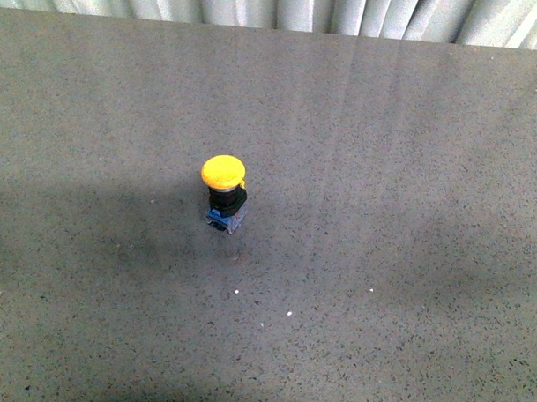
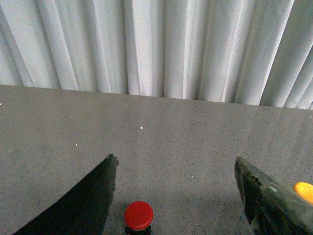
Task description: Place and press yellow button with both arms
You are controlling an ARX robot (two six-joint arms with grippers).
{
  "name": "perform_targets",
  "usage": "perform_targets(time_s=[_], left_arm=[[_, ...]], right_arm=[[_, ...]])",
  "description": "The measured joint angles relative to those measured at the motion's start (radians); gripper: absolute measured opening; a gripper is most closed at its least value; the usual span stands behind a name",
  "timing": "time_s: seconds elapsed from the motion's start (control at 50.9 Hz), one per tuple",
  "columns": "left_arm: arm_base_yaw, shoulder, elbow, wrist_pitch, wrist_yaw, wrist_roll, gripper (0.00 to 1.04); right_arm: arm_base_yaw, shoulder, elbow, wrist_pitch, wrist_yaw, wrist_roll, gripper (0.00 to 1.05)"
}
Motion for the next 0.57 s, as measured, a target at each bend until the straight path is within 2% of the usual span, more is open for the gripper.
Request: perform_targets(time_s=[0.098, 0.157, 0.569], left_arm=[[0.000, 0.000, 0.000, 0.000, 0.000, 0.000, 0.90], [0.000, 0.000, 0.000, 0.000, 0.000, 0.002, 0.97], [0.000, 0.000, 0.000, 0.000, 0.000, 0.002, 0.96]], right_arm=[[0.000, 0.000, 0.000, 0.000, 0.000, 0.000, 0.93], [0.000, 0.000, 0.000, 0.000, 0.000, 0.000, 0.97], [0.000, 0.000, 0.000, 0.000, 0.000, 0.000, 0.96]])
